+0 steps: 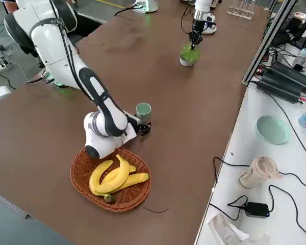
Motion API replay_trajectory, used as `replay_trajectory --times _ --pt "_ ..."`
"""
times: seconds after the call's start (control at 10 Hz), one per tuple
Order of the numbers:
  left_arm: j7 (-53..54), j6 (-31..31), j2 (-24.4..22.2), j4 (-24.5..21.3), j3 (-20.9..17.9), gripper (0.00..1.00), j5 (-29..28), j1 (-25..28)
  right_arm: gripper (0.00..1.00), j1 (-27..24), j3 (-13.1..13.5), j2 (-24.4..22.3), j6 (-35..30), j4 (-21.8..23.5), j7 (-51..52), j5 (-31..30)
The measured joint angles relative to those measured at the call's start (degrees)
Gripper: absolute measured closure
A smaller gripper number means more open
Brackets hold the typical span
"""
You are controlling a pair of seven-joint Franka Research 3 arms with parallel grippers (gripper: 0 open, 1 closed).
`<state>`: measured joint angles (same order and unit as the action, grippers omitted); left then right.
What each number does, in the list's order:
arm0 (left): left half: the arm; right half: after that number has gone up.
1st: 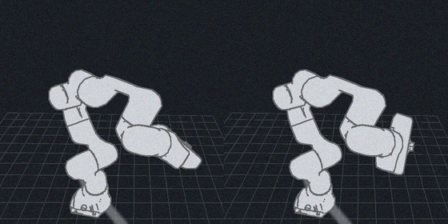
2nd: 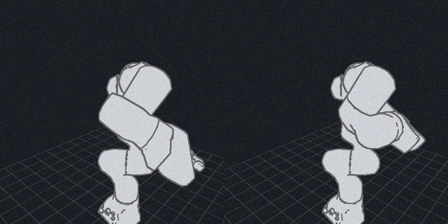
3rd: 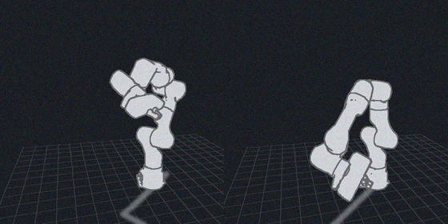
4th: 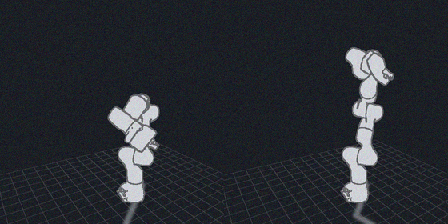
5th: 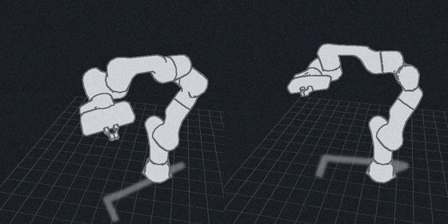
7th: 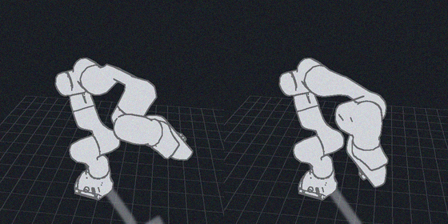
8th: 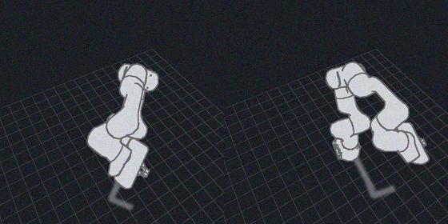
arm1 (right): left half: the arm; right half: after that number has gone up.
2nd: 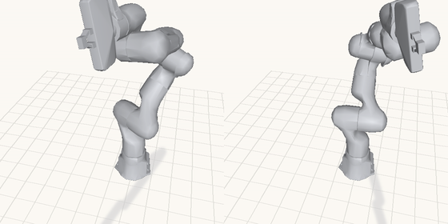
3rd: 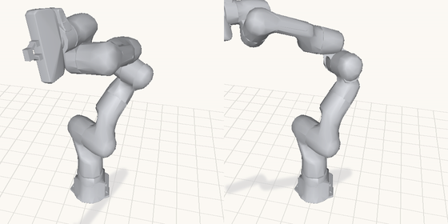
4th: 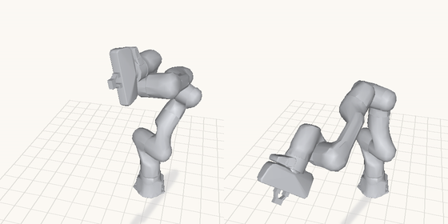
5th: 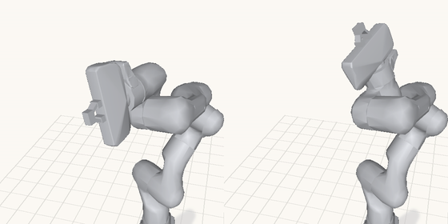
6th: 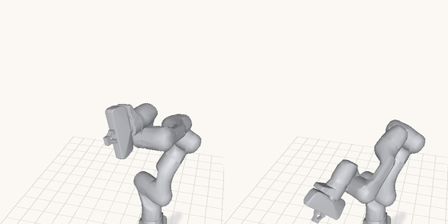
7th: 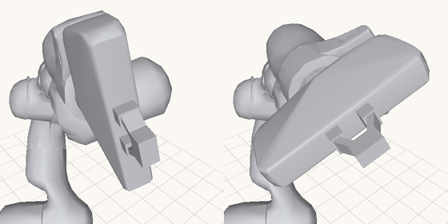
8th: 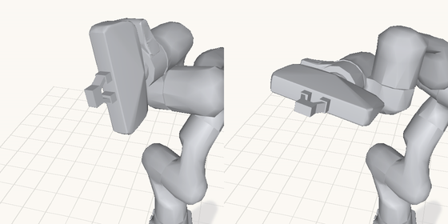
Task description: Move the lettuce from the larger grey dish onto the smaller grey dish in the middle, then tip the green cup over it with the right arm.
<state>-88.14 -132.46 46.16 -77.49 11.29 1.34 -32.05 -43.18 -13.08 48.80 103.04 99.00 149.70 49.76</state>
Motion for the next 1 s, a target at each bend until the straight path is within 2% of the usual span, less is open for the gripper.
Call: replay_trajectory --times 0.1,0.3,0.6,0.8,0.9,1.0 --pt "0.0 0.0 0.26 -0.06 -0.07 0.94 0.0 0.02 0.0 0.35 0.0 0.04 0.07 0.15 0.0 0.43" --pt "0.03 0.02 0.46 -0.14 -0.31 0.83 0.0 0.1 0.0 0.62 0.01 0.17 0.1 0.55 0.03 0.66" --pt "0.05 0.06 0.48 -0.24 -0.35 0.37 0.0 0.26 0.0 1.08 0.0 0.67 -0.29 0.89 0.31 0.67" --pt "0.07 2.59 -0.1 0.58 -0.42 0.09 0.0 0.75 0.0 1.57 0.0 1.01 -0.88 1.37 0.45 0.67" --pt "0.12 5.06 -1.74 1.17 -0.51 0.0 0.0 1.78 0.03 1.83 0.0 1.05 -1.03 1.44 0.47 0.67" --pt "0.44 8.29 -4.59 1.6 -0.56 0.0 -0.01 3.56 0.06 2.03 0.01 1.05 -1.09 1.46 0.47 0.67"
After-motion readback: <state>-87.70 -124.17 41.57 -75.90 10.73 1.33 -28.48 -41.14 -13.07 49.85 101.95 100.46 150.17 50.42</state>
